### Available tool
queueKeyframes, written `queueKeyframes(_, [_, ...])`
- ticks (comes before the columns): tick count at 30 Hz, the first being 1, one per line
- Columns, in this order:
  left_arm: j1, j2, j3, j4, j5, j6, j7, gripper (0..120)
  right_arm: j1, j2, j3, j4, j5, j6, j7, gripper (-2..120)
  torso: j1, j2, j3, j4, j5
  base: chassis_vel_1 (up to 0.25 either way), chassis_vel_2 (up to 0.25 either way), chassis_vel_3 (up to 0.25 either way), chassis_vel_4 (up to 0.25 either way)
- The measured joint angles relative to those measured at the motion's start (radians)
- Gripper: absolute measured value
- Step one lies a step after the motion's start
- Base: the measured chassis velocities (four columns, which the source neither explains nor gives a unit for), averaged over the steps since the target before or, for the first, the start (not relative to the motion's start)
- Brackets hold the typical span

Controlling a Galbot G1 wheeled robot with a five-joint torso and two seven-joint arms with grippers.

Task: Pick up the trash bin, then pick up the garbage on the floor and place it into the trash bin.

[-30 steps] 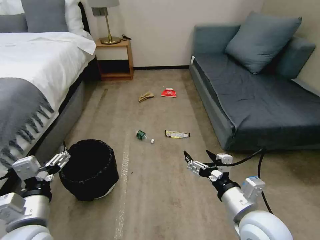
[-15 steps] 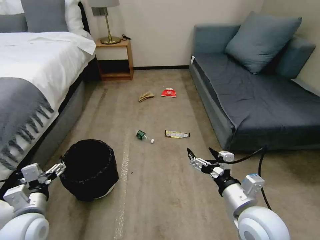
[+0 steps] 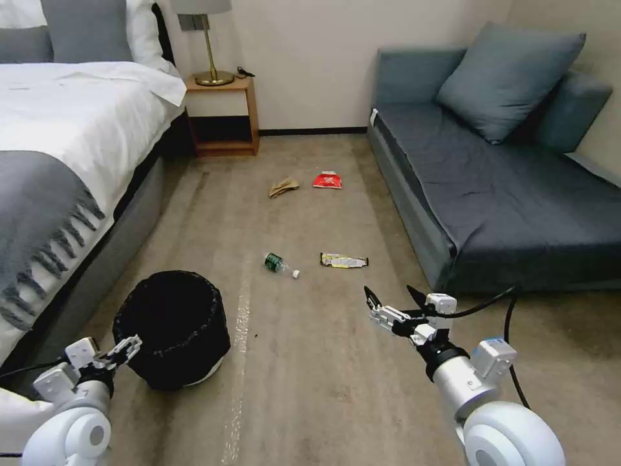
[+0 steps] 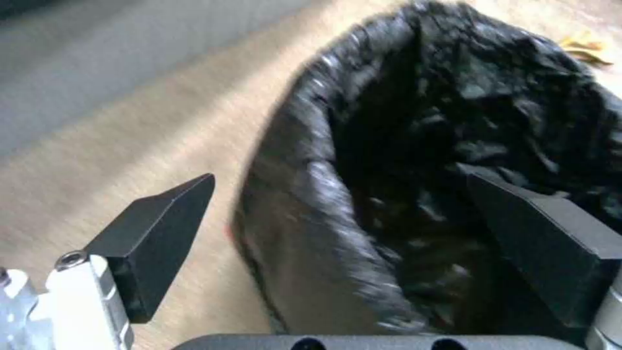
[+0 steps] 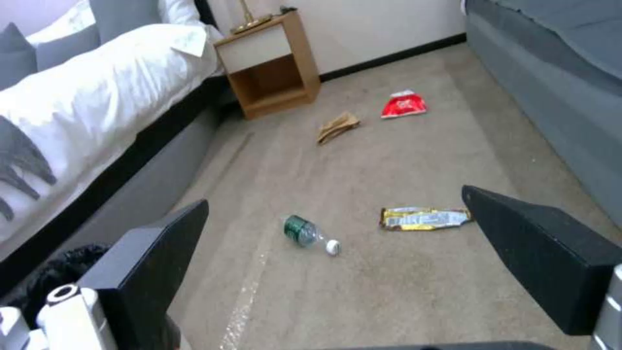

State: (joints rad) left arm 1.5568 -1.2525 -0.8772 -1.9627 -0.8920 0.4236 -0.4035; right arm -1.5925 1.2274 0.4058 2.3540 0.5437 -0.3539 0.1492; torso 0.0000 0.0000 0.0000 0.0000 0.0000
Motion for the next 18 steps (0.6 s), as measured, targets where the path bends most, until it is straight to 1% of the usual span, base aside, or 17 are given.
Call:
queueKeyframes(1, [-0.012,-0.001,0.000,-0.002,-0.041,0.018,-0.015,96,-0.002,-0.002,0.001,0.003,0.000,0.000,0.000,100,0.000,0.000,0.000,0.0000,0.0001,0.000,0.000,0.000,0.000])
queueKeyframes(2, [-0.027,-0.004,0.000,-0.005,-0.101,0.043,-0.040,96,-0.002,-0.004,0.002,0.006,0.001,0.000,0.000,100,0.000,0.000,0.000,0.0000,0.0001,0.000,0.000,0.000,0.000])
queueKeyframes(3, [-0.027,-0.004,0.000,-0.005,-0.101,0.043,-0.040,96,-0.002,-0.004,0.002,0.006,0.001,0.000,0.000,100,0.000,0.000,0.000,0.0000,0.0001,0.000,0.000,0.000,0.000])
queueKeyframes(4, [-0.033,-0.005,0.000,-0.006,-0.121,0.052,-0.050,96,-0.002,-0.005,0.003,0.008,0.001,-0.001,0.000,100,0.000,0.000,0.000,-0.0001,0.0000,0.000,0.000,0.000,0.000])
queueKeyframes(5, [-0.048,-0.010,-0.001,-0.006,-0.182,0.080,-0.085,97,-0.002,-0.007,0.005,0.011,0.005,-0.003,0.000,100,0.000,0.000,0.000,-0.0002,0.0000,0.000,0.000,0.000,0.000])
queueKeyframes(6, [-0.056,-0.014,-0.003,-0.004,-0.223,0.096,-0.110,97,0.000,-0.011,0.007,0.012,0.009,-0.004,0.000,100,0.000,0.000,0.000,-0.0001,0.0000,0.000,0.000,0.000,0.000])
queueKeyframes(7, [-0.059,-0.016,-0.004,-0.004,-0.245,0.103,-0.123,98,0.001,-0.012,0.009,0.013,0.010,-0.005,0.000,100,0.000,0.000,0.000,-0.0001,0.0001,0.000,0.000,0.000,0.000])
queueKeyframes(8, [-0.059,-0.016,-0.004,-0.004,-0.245,0.103,-0.123,98,0.001,-0.012,0.009,0.013,0.010,-0.005,0.000,100,0.000,0.000,0.000,-0.0001,0.0001,0.000,0.000,0.000,0.000])
queueKeyframes(10, [-0.068,-0.025,-0.009,-0.004,-0.321,0.127,-0.173,97,0.005,-0.017,0.013,0.013,0.015,-0.005,0.001,100,0.000,0.000,0.000,0.0000,0.0001,0.000,0.000,0.000,0.000])
queueKeyframes(12, [-0.077,-0.034,-0.009,0.000,-0.349,0.134,-0.207,95,0.007,-0.020,0.013,0.012,0.017,-0.006,0.002,100,0.000,0.000,0.000,-0.0001,0.0001,0.000,0.000,0.000,0.000])
queueKeyframes(14, [-0.079,-0.037,-0.008,0.001,-0.352,0.136,-0.214,94,0.008,-0.021,0.014,0.012,0.017,-0.006,0.002,100,0.000,0.000,0.000,0.0000,0.0001,0.000,0.000,0.000,0.000])
queueKeyframes(15, [-0.085,-0.045,-0.006,0.004,-0.357,0.143,-0.231,92,0.012,-0.025,0.014,0.012,0.021,-0.007,0.002,100,0.000,0.000,0.000,0.0000,0.0001,0.000,0.000,0.000,0.000])
queueKeyframes(18, [-0.089,-0.052,-0.005,0.011,-0.358,0.145,-0.244,92,0.015,-0.029,0.018,0.012,0.028,-0.008,0.002,100,0.000,0.000,0.000,0.0000,0.0001,0.000,0.000,0.000,0.000])
